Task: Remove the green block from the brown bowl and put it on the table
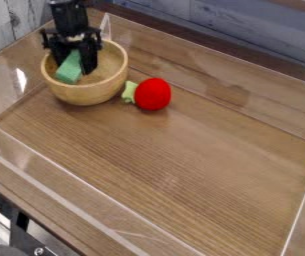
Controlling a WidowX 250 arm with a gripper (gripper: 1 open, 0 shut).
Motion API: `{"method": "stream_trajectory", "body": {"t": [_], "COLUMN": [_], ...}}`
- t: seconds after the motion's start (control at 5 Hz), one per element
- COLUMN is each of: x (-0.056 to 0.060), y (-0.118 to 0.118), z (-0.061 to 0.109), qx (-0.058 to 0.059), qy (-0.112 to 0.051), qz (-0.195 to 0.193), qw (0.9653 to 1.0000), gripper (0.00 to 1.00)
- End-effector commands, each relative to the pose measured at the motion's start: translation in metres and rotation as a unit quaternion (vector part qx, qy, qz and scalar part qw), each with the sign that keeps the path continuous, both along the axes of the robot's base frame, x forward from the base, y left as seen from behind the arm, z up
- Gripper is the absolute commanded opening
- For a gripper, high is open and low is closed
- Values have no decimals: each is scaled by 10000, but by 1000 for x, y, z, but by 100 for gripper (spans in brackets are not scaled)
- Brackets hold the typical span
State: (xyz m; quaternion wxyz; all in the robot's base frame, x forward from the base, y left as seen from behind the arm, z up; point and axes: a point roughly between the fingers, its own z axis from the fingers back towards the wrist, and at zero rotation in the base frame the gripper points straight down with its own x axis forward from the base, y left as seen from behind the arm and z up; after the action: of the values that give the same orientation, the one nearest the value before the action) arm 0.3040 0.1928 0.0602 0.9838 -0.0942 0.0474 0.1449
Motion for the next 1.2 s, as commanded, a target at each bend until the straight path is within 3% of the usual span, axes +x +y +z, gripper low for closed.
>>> {"method": "stream_trajectory", "body": {"t": [0.0, 0.2, 0.4, 0.8, 1.0], "x": [1, -2, -11, -31, -29], "y": [17, -3, -37, -116, -144], "z": [68, 94, 103, 104, 101], "qx": [103, -31, -128, -273, -312], "qy": [-609, -725, -806, -825, -796], "qz": [-43, -406, -543, -919, -1135], "qw": [9981, 9965, 9952, 9920, 9899], "gripper": [0, 0, 0, 0, 0]}}
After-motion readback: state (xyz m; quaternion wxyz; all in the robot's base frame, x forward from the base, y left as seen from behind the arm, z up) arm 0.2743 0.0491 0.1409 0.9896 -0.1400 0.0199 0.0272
